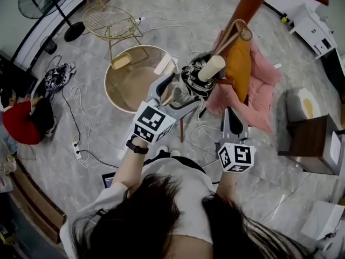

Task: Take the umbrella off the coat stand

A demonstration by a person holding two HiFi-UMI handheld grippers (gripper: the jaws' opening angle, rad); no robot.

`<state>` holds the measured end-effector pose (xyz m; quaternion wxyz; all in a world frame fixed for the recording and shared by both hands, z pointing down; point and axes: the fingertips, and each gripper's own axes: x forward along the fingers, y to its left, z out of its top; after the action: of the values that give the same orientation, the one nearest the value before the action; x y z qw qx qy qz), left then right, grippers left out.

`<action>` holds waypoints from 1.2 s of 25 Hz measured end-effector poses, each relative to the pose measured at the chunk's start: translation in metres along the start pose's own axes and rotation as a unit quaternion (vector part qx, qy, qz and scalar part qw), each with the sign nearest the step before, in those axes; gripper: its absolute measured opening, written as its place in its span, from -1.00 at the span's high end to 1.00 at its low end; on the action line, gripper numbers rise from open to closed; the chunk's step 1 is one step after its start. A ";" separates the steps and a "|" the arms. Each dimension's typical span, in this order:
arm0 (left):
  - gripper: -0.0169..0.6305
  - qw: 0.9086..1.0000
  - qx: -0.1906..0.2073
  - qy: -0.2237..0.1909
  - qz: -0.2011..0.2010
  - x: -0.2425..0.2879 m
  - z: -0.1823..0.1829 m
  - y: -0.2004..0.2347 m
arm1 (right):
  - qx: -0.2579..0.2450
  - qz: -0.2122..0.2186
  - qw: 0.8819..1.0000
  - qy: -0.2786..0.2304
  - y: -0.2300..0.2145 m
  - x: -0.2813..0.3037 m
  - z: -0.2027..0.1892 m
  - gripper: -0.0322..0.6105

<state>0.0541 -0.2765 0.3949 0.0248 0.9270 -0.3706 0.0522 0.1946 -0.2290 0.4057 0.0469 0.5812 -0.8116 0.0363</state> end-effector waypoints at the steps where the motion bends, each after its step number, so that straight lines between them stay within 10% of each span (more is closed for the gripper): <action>1: -0.55 1.000 0.001 0.000 -0.002 0.002 -0.001 0.001 | 0.000 -0.002 1.000 0.001 -0.001 -0.001 -0.001 0.89; 30: -0.56 0.997 0.021 -0.018 -0.068 0.064 -0.020 -0.004 | 0.024 -0.063 0.997 0.032 -0.025 -0.026 -0.028 0.89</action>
<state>0.1018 -0.3160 0.4218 0.0019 0.9513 -0.3055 0.0411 0.2274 -0.2099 0.4302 0.0615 0.6310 -0.7701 0.0713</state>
